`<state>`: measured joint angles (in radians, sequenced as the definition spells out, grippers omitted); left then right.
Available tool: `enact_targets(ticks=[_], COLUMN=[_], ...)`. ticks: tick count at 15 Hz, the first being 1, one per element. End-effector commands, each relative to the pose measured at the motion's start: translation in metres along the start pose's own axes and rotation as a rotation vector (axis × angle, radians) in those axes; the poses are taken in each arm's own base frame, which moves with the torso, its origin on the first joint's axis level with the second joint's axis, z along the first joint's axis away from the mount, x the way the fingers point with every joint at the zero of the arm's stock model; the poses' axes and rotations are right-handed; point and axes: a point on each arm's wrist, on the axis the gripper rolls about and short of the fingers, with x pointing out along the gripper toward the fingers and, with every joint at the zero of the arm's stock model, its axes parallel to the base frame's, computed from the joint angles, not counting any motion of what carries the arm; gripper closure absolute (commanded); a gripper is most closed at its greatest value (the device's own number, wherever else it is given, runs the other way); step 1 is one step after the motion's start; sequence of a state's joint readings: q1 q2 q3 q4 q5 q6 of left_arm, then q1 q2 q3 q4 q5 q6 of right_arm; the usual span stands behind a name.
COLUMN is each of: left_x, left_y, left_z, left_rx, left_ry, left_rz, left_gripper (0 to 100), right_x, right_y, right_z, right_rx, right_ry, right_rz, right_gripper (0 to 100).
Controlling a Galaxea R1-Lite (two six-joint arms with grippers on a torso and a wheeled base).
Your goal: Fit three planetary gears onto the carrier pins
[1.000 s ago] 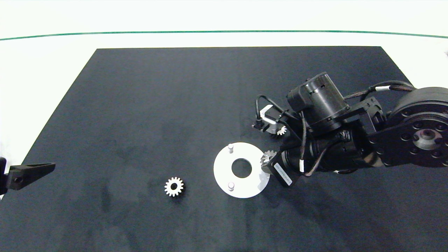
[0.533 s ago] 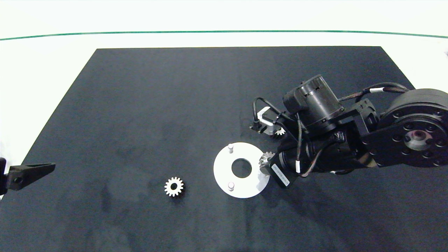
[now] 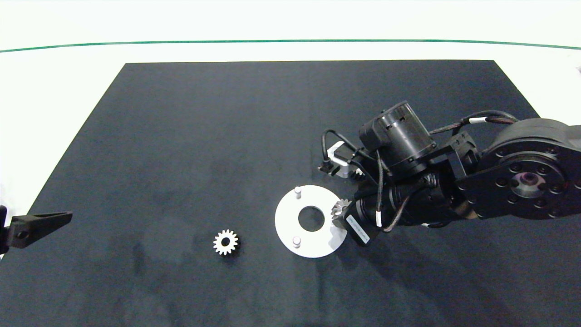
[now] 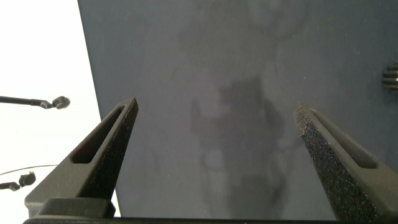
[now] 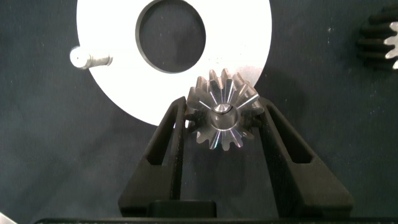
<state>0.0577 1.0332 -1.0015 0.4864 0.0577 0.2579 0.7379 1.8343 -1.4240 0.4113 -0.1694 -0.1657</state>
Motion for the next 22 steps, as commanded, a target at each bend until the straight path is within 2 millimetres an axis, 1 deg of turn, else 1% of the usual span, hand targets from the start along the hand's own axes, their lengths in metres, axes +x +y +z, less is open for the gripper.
enact_targets(ticks=[1,4,9,10,15,17,19,20,22], left_x=[-0.001,-0.002,-0.003,-0.003,-0.003,-0.003,-0.005,-0.006,-0.006], left_y=[0.0,0.0,0.0,0.0,0.0,-0.001,-0.002,-0.002,-0.002], left_z=[0.0,0.0,-0.001,-0.001,-0.001,-0.001,-0.001,-0.001,0.0], left_rx=[0.002,0.002,0.002,0.002,0.004,0.008,0.009,0.009,0.008], left_ry=[-0.001,-0.003,-0.007,-0.007,-0.007,-0.009,-0.017,-0.018,-0.023], left_rz=[0.0,0.001,0.0,0.0,0.002,-0.009,-0.011,-0.009,-0.009], left_gripper=[0,0,0,0,0,0,0,0,0], right_x=[-0.001,-0.002,-0.001,-0.001,-0.006,-0.018,-0.035,-0.043,-0.049], right_y=[-0.001,0.0,0.001,0.0,-0.001,0.0,0.001,-0.002,-0.014], right_z=[0.002,0.0,-0.012,-0.012,-0.011,-0.009,-0.007,-0.006,0.002], right_rx=[-0.002,-0.006,-0.02,-0.018,-0.015,-0.02,-0.023,-0.015,0.021], right_ry=[-0.008,0.002,0.047,0.046,0.031,0.003,-0.041,-0.06,-0.101], right_rz=[-0.005,-0.005,-0.017,-0.018,-0.021,-0.019,-0.024,-0.053,-0.097], right_gripper=[78,78,78,0,0,0,0,0,0])
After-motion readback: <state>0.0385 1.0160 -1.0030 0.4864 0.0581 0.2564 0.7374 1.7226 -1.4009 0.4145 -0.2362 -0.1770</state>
